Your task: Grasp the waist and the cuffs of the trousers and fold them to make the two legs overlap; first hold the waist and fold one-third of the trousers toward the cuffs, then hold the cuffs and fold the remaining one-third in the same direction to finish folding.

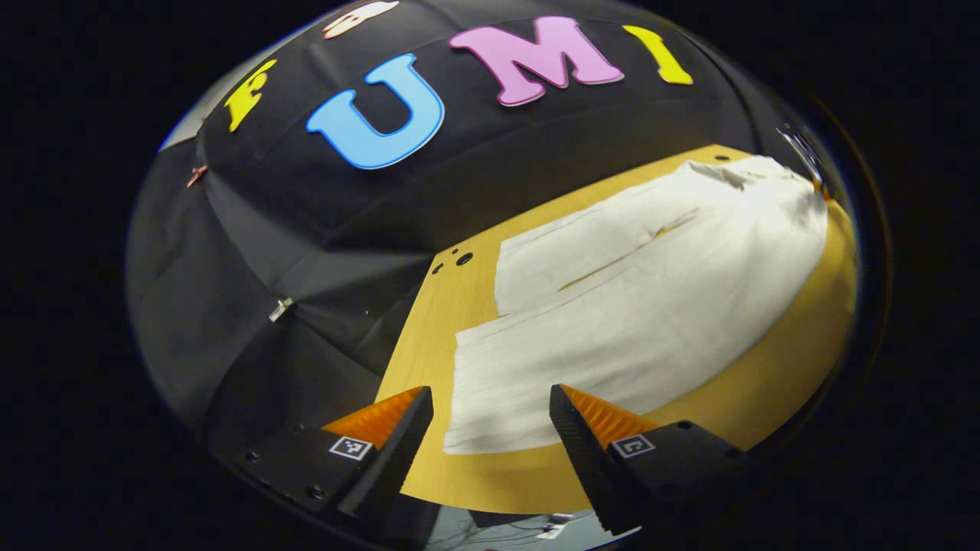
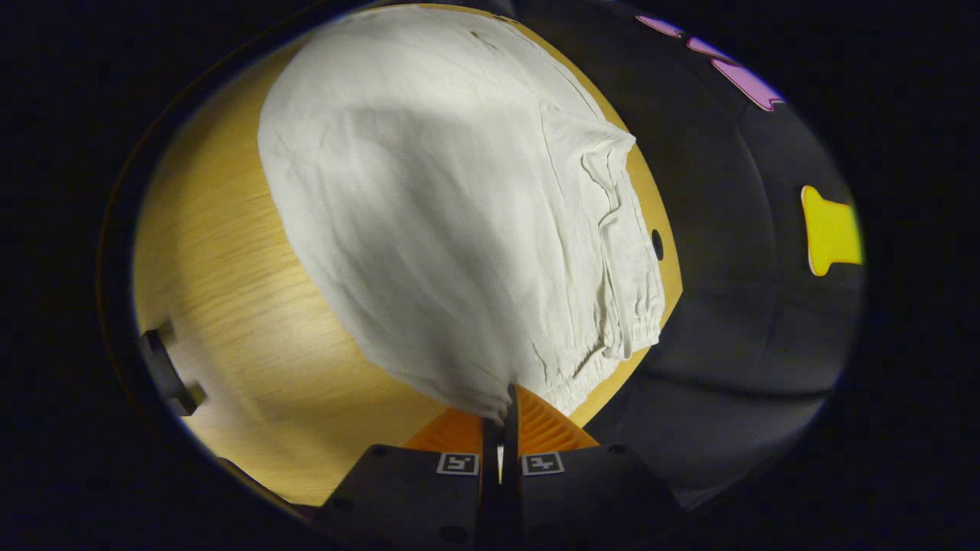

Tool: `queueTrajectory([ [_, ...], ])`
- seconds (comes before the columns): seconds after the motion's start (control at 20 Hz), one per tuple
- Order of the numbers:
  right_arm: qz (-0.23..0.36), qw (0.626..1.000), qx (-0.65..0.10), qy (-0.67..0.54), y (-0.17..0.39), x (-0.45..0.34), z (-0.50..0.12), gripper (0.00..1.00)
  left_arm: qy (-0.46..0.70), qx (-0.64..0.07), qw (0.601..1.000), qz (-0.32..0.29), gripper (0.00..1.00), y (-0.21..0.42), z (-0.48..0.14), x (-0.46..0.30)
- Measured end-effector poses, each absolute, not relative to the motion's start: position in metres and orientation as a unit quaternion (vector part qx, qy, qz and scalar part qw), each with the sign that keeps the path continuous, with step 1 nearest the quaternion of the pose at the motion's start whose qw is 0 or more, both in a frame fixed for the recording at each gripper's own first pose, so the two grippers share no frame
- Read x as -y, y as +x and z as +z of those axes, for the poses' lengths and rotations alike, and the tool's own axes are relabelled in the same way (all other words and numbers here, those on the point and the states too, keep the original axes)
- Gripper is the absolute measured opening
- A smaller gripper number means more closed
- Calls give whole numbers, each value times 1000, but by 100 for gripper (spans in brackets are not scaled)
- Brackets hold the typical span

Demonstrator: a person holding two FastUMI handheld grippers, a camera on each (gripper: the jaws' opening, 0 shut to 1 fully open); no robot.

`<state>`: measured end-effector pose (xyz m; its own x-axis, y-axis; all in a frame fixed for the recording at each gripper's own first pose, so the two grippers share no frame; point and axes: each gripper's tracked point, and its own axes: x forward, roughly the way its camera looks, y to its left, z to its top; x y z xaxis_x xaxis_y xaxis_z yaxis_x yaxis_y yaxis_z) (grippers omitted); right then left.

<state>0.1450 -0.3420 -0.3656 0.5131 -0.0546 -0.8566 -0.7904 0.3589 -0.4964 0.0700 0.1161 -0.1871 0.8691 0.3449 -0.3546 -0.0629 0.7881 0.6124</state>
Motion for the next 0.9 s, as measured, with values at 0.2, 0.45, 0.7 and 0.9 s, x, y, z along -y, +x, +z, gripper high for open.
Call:
queueTrajectory([
  [0.2, 284, 679, -406, -542, 144, 341, -364, 5, 395, -293, 870, 34, 96, 65, -232, -155],
  [0.45, 287, 675, -416, -538, 144, 340, -365, 5, 495, -336, 801, -21, 96, 57, -257, -200],
  [0.7, 289, 673, -417, -539, 143, 340, -365, 5, 543, -350, 761, -56, 97, 58, -276, -214],
  [0.9, 293, 672, -410, -543, 143, 339, -364, 6, 567, -349, 742, -75, 92, 74, -278, -211],
])
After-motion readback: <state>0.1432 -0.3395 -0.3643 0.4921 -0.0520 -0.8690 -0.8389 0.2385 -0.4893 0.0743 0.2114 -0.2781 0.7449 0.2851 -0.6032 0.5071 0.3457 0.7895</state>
